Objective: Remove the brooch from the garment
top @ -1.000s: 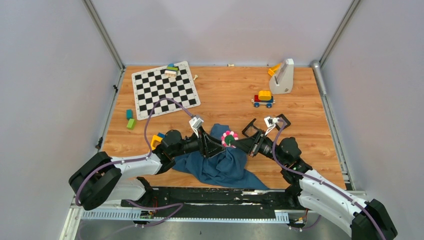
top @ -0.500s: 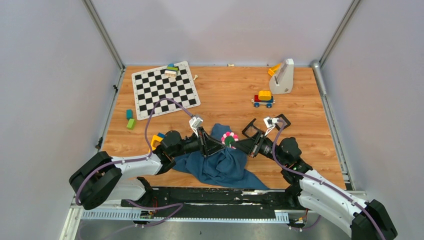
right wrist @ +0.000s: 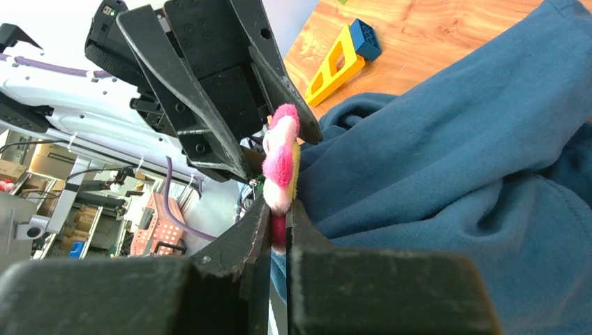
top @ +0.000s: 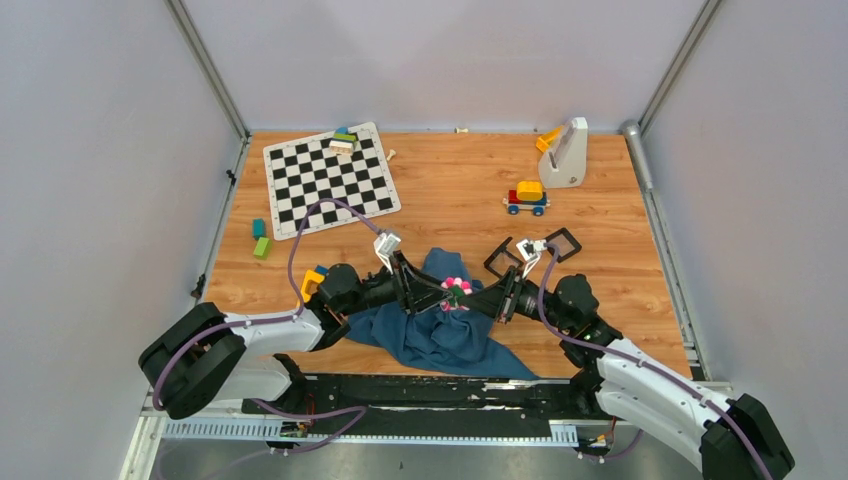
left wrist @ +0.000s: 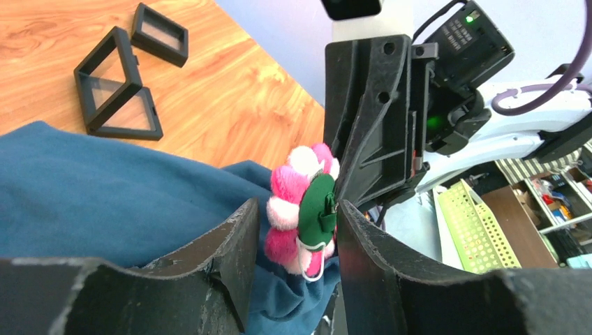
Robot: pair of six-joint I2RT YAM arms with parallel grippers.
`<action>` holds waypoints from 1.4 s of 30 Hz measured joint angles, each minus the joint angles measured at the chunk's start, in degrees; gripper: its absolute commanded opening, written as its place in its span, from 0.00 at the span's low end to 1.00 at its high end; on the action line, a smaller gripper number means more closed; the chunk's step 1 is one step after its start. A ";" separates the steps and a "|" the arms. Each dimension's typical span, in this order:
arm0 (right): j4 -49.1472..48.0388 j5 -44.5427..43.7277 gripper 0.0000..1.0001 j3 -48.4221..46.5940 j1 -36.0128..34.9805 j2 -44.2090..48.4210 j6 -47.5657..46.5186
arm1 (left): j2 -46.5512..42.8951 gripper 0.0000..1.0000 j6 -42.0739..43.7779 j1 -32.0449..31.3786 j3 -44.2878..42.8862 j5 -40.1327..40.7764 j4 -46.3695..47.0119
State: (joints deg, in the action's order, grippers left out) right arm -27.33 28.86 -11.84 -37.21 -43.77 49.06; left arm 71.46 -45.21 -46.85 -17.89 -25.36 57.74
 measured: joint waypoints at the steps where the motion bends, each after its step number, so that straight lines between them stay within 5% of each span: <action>1: -0.09 0.39 0.00 0.22 -0.07 0.35 -0.11 | 0.00 0.42 -0.35 0.00 0.00 0.00 0.55; 4: -0.15 1.64 0.00 0.48 -0.11 0.90 -0.26 | 0.00 0.28 -1.29 0.00 0.02 -0.50 2.95; 10: -0.33 1.79 0.00 0.55 -0.11 1.33 -0.02 | 1.46 0.50 -2.58 0.11 0.02 -2.29 6.16; 13: 0.15 0.98 0.00 0.55 -0.11 1.88 0.46 | 2.71 0.50 -3.56 0.11 0.07 -3.63 8.22; 19: 0.24 0.98 0.00 0.55 -0.15 2.62 1.27 | 5.62 0.28 -5.11 0.37 0.61 -5.79 12.37; 24: 0.44 1.68 0.02 0.55 -0.09 1.64 1.79 | 10.21 0.00 -7.28 1.27 0.61 -7.39 17.53; 33: 0.52 2.19 0.20 0.55 0.22 0.63 1.88 | 13.73 0.00 -9.66 1.97 0.61 -8.68 22.38; 42: 0.17 3.89 0.20 0.55 0.22 -0.15 1.86 | 13.60 0.00 -9.77 1.60 0.61 -9.53 22.23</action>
State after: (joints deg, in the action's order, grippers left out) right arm -27.16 32.75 -11.29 -36.99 -43.92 50.92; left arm 85.06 -54.98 -45.25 -17.28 -34.89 79.96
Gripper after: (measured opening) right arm 0.206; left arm 0.018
